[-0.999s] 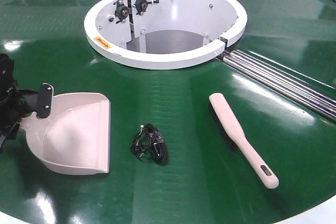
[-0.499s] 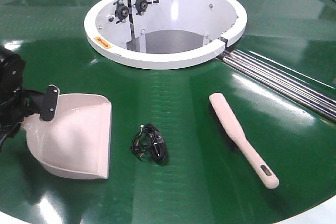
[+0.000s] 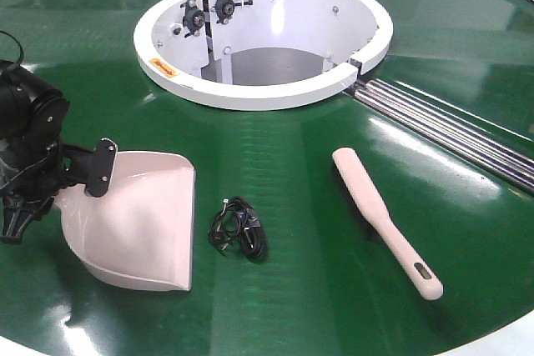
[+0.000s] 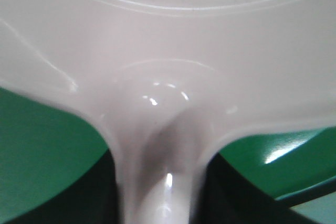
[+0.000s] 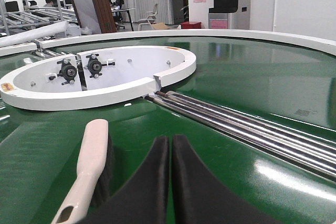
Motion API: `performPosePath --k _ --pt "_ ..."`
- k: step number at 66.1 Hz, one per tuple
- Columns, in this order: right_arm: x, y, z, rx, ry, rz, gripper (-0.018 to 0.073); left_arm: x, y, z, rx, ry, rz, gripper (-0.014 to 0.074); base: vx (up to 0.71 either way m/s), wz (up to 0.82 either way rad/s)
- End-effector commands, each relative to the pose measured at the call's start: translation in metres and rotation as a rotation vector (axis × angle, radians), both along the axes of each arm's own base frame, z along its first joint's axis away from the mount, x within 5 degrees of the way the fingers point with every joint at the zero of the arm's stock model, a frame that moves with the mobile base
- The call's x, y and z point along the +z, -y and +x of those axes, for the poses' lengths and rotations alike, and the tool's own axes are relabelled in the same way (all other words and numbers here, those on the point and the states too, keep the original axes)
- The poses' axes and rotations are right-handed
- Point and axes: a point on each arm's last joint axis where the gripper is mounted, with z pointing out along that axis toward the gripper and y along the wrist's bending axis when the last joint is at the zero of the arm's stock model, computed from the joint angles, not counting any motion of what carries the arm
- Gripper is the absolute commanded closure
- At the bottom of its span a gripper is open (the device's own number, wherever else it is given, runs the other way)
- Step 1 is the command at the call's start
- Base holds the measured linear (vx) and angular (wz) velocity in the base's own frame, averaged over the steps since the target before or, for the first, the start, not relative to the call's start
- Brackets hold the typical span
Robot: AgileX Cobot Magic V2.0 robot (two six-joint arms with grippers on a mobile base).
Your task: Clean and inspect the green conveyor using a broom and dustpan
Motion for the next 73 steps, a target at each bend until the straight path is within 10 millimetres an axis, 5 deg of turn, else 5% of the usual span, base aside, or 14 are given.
performPosePath --k 1,73 --pt "0.007 0.0 -0.001 0.004 0.085 -0.007 0.0568 0.021 0.004 -0.006 -0.028 0.014 -0.002 0.0604 0.0 0.0" --pt "0.007 0.0 -0.001 0.004 0.085 -0.007 0.0568 0.021 0.013 -0.012 -0.038 -0.031 0.017 0.0603 0.0 0.0"
